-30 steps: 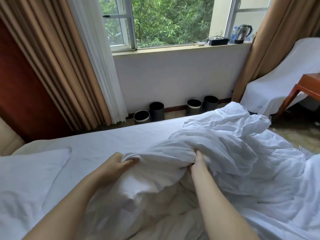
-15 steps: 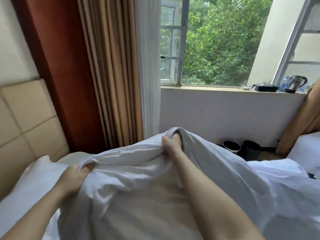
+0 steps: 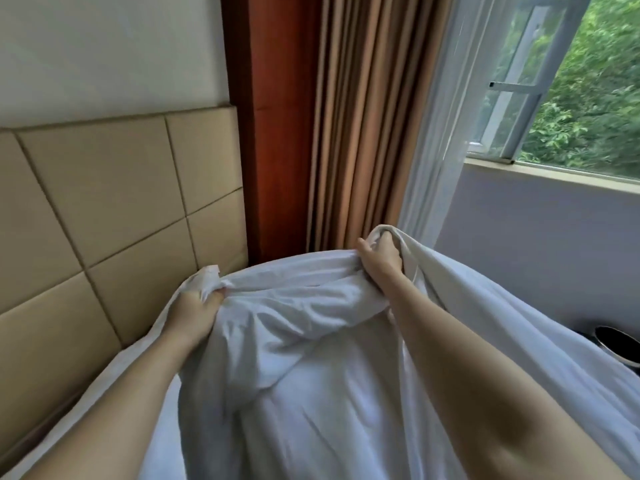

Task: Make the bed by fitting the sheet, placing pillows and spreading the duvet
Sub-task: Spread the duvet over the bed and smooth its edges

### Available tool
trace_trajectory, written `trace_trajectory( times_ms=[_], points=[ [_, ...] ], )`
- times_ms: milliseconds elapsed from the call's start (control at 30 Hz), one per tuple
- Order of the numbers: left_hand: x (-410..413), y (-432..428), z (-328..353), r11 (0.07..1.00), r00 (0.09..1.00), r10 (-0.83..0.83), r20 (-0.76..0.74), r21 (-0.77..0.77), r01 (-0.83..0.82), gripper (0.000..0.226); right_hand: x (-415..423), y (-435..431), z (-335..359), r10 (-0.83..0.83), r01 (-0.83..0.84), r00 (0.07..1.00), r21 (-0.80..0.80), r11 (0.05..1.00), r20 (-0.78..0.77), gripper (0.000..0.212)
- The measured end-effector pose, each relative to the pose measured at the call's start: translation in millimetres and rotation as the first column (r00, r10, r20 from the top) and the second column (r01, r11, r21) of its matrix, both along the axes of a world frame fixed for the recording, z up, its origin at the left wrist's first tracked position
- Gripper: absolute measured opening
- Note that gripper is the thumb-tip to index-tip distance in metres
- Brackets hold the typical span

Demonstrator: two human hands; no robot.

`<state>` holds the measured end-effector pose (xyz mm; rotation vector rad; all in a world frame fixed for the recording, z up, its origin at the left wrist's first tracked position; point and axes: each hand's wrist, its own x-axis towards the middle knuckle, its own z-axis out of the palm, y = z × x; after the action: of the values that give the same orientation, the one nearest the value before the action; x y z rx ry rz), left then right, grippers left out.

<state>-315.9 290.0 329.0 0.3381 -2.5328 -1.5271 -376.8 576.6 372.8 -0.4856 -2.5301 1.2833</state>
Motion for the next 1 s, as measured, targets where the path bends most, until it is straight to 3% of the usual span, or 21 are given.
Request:
trace_trajectory(
  times_ms=[67,133,267,400,533,633,767,867,933,1000],
  points=[
    [-30.3,-12.0,-17.6,0.994,0.994,0.106,0.037,0.027,-0.107,0.034,-19.0,-6.8,-34.2,0.153,-0.158,0.985,0.064,0.985,0.075,0.052],
    [-52.9,-23.5,-43.3,0.982,0.975,0.188,0.119,-0.033,-0.185,0.032,-23.5,-15.5,-77.4,0.295,-0.344,0.922,0.178,0.922,0.253,0.065],
    [-49.0,-14.1,-120.2,0.91,0.901,0.132,0.413,-0.41,0.054,0.034,7.5,-16.9,-158.7,0.41,-0.59,0.747,0.237,0.772,0.523,0.059],
    [-16.5,13.7,-174.3,0.788,0.818,0.175,0.548,-0.576,0.218,0.038,54.2,11.5,-214.1,0.296,-0.568,0.706,0.264,0.779,0.643,0.053],
    [-4.1,33.2,-198.4,0.454,0.936,0.118,0.332,-0.856,0.246,0.042,100.2,41.1,-242.7,0.13,-0.506,0.685,0.339,0.793,0.717,0.057],
    [5.0,59.4,-210.5,0.404,0.971,-0.094,0.222,-0.883,0.241,0.054,138.6,49.7,-254.3,0.038,-0.461,0.656,0.361,0.811,0.754,0.063],
    [33.2,106.4,-228.4,0.276,0.856,-0.287,0.43,-0.819,0.504,0.051,188.3,68.0,-268.7,-0.076,-0.433,0.582,0.389,0.813,0.809,0.07],
    [63.9,142.9,-245.3,0.352,0.747,-0.391,0.537,-0.663,0.661,0.046,218.2,93.9,-275.8,-0.099,-0.308,0.466,0.266,0.914,0.879,0.058],
    [87.3,165.9,-257.2,0.541,0.657,-0.395,0.643,-0.415,0.731,0.049,237.0,109.0,-284.4,-0.062,-0.106,0.404,0.114,0.988,0.913,0.059],
    [107.5,189.2,-274.7,0.803,0.563,-0.376,0.736,-0.045,0.595,0.064,255.7,120.6,-297.0,-0.028,0.19,0.375,-0.047,0.981,0.927,0.066]
  ],
)
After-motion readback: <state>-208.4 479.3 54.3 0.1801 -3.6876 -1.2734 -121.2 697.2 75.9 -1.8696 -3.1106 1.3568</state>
